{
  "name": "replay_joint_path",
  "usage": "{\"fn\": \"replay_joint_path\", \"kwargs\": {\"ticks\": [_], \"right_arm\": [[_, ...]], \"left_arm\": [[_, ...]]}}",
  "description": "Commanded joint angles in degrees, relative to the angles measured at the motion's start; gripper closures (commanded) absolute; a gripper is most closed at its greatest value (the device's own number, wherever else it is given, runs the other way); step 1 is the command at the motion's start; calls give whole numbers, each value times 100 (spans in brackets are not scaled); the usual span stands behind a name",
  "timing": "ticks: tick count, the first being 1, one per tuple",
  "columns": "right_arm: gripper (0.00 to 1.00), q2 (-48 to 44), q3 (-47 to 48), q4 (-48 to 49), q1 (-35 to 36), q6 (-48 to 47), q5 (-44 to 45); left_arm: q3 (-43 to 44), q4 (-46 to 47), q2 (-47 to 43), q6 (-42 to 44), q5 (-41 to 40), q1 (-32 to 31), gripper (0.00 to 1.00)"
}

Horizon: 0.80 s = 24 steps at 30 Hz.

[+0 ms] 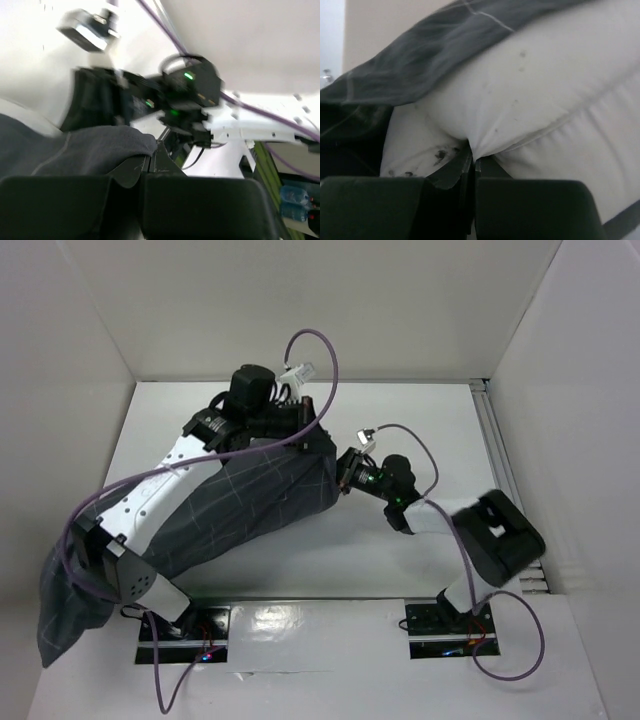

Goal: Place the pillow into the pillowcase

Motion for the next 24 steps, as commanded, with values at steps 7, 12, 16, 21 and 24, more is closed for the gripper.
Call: {"fn": "replay_joint_path", "kwargs": {"ticks": [7,12,16,21,24], "right_arm": [[100,-3196,804,-4599,-676,-2552,1050],[100,-3146,1622,-5111,-677,-3037,673],[100,-2775,2481,-5339,-677,-3318,522],[62,-2573,3835,-6638,-677,-4405,1232],[23,-2862,4251,-7457,-677,-4733,2505]], "left_arm": [[2648,1401,1741,-655,1164,190,100],[4133,2058,2410,-1461,1647,85,100],[4505,2999,2386,-2192,1771,199,100],[4743,3396,2051,-2570,1605,585,100],[4690,3624,1841,-2877,1805,1103,100]]}}
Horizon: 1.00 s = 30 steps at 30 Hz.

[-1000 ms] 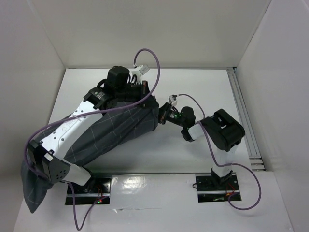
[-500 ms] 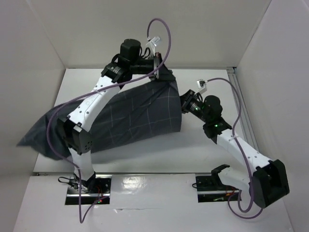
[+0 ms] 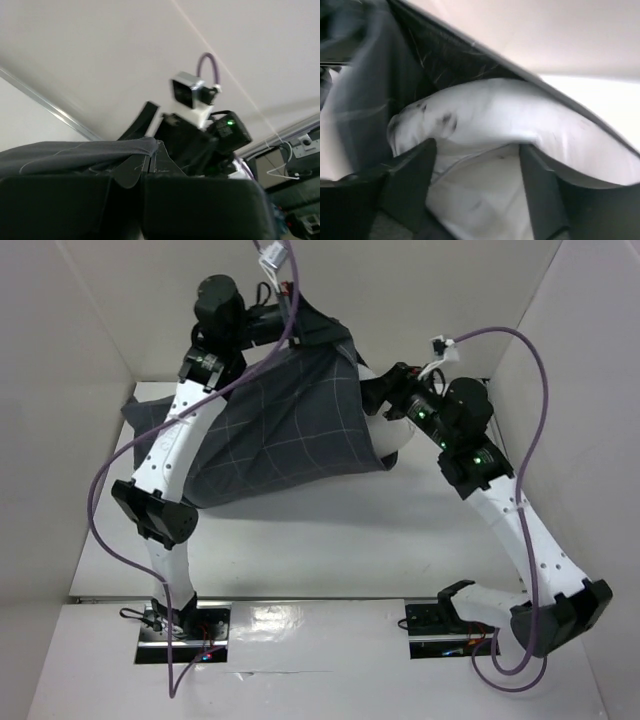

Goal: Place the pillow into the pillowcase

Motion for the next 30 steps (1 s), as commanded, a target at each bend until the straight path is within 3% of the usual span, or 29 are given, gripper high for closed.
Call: {"fn": "replay_joint_path", "kwargs": {"ticks": [1,4,5,6,8,12,13,16,19,24,30], "right_arm": [[17,-617,402,-1128,117,-771,1241],[15,-1172,191,-1277,64,-272,3016],[22,-1226,69,-1461,64,-140,3369],[22,-1227,68,-1550,64,-60,3746],[22,-1035,-11,-1787,-40,134,3750],[22,-577,-379,-1702,-857,652,2023],[22,-576,-563,-1431,-1059,740,966],[20,-296,-1144,-236,-1780,1381,-821],[20,38,-1312,688,-2264,2144,-1757],[20,661,-1435,1804,-2757,2823,-2297],[20,1391,-1313,2517,-2688,3254,-2876]], "left_arm": [[234,1593,-669,-649,204,539,100],[66,1840,-827,-939,353,909,100],[66,1893,-828,-940,354,972,100],[66,1972,-828,-1018,406,1033,100],[66,2034,-881,-1089,407,1174,100],[66,2166,-933,-1291,521,1324,100],[66,2253,-933,-1292,521,1376,100],[66,2316,-933,-1379,644,1377,100],[4,2316,-995,-1432,644,1482,100],[-49,2386,-1048,-1485,697,1535,100],[-49,2448,-1048,-1538,697,1535,100]]}}
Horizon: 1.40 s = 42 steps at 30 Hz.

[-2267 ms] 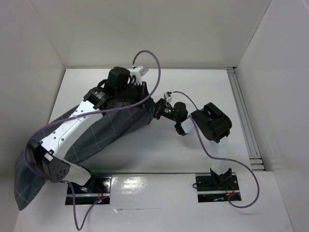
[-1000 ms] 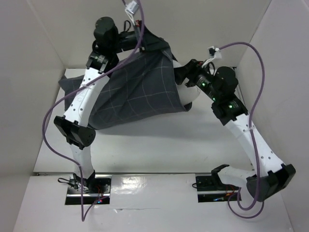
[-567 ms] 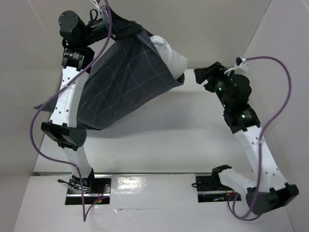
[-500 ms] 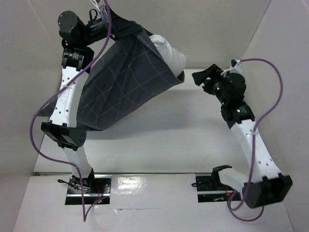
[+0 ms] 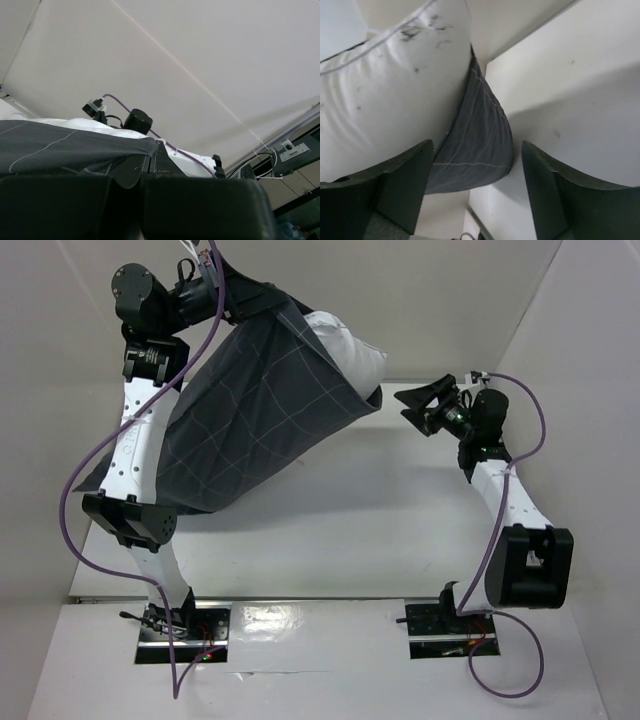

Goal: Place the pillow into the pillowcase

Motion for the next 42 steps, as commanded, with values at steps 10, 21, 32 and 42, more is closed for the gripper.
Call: {"fn": "replay_joint_path", "kwargs": {"ticks": [10,21,32,42], "right_arm": [[27,708,300,1092,495,255,-817],[27,181,115,802,145,202,-623],[27,409,712,328,477,-289,-738],[61,937,941,-198,838,-887,-563]], "left_arm": [[76,891,-506,-178,-143,18,100],[23,830,-506,-117,-143,176,100],[-91,935,-558,-222,-195,176,100],[-144,935,-611,-169,-195,176,100]]}}
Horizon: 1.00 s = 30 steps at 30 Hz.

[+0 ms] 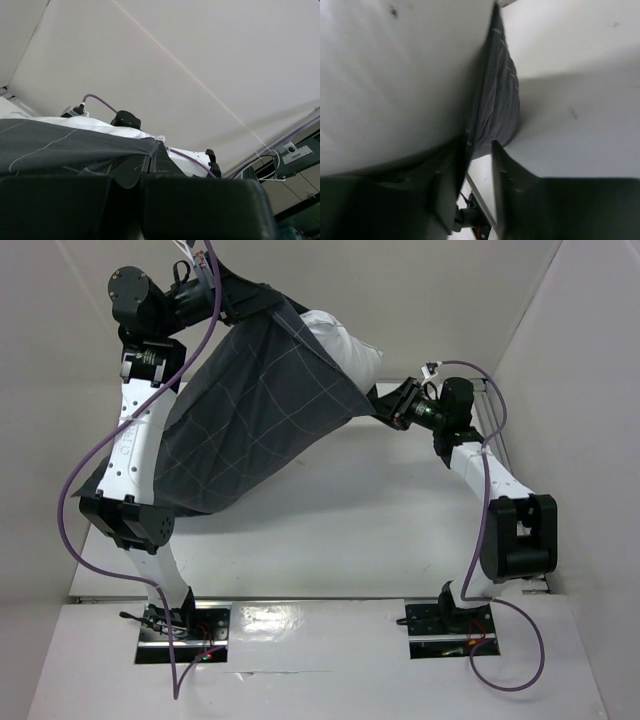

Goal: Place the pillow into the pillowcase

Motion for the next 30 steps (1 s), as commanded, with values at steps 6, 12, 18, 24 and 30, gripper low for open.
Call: {"fn": "replay_joint_path", "kwargs": {"ticks": [6,12,18,24,30], "right_arm": [[76,-56,480,-1088,-8,-975,778],[100,446,999,-904,-218,-976,594],[100,156,2499,-1264,-640,-905,823],[100,-54,5190,-1801,-711,-923,1270],[100,-74,5297,-2212,-711,-1248,1630]], "left_arm": [[125,726,-504,-73,-204,30,100],[72,709,-609,-73,-204,91,100],[-262,1015,-732,-406,-204,503,100],[965,2243,-74,-1985,-352,1319,100],[179,2624,-756,-2218,-775,1735,100]]}}
